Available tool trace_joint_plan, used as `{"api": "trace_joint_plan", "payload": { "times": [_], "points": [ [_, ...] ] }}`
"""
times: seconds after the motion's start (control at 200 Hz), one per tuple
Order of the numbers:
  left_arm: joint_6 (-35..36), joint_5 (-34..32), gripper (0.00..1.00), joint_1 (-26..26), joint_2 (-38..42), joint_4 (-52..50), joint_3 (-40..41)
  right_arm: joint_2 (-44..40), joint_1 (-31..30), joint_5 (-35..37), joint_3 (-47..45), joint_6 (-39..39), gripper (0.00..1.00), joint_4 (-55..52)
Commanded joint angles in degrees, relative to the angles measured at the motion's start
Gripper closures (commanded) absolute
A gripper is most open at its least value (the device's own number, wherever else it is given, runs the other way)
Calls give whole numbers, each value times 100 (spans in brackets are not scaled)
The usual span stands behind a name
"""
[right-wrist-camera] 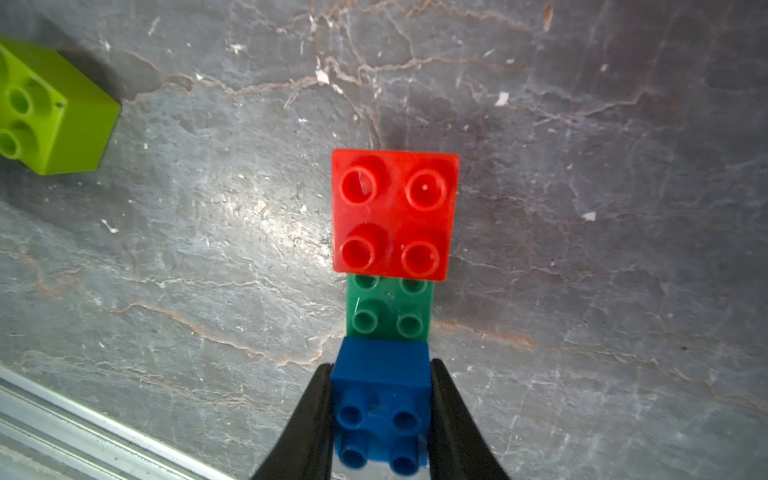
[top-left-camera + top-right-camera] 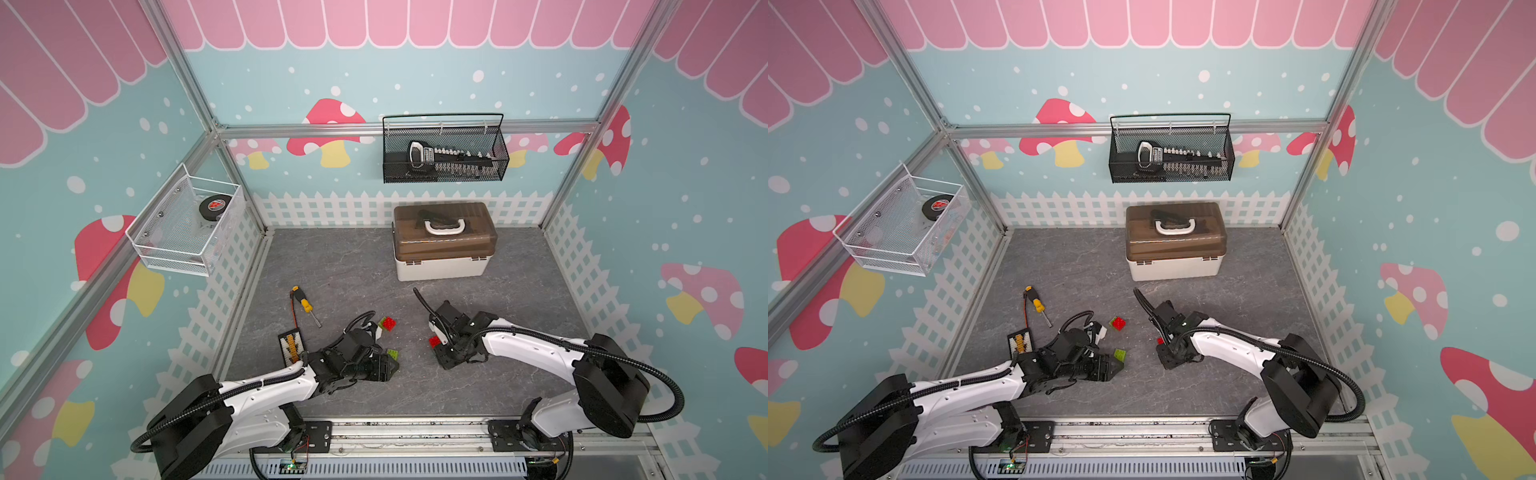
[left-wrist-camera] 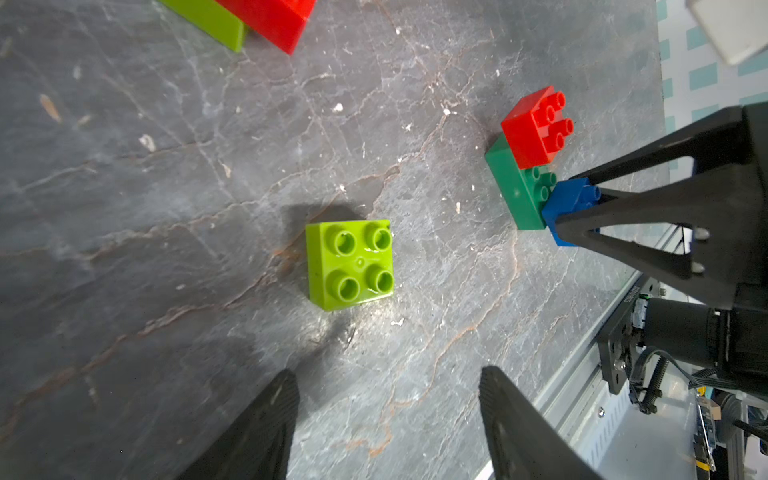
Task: Assemble the letter y with lego
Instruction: Move the lego brick at the center of the board.
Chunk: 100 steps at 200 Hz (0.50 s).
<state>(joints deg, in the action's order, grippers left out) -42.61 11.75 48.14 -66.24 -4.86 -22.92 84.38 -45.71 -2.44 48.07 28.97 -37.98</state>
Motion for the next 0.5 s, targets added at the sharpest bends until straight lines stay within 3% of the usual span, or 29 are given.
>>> {"api": "trace_joint_plan", "payload": {
  "times": [0.0,0.495],
  "points": [
    [58,-22,30,29,-47,80,-126,587,-8,-188,-476,103,87,154],
    [58,-95,30,29,15,28,-134,1203,18,53,316,-637,87,562]
  ]
}}
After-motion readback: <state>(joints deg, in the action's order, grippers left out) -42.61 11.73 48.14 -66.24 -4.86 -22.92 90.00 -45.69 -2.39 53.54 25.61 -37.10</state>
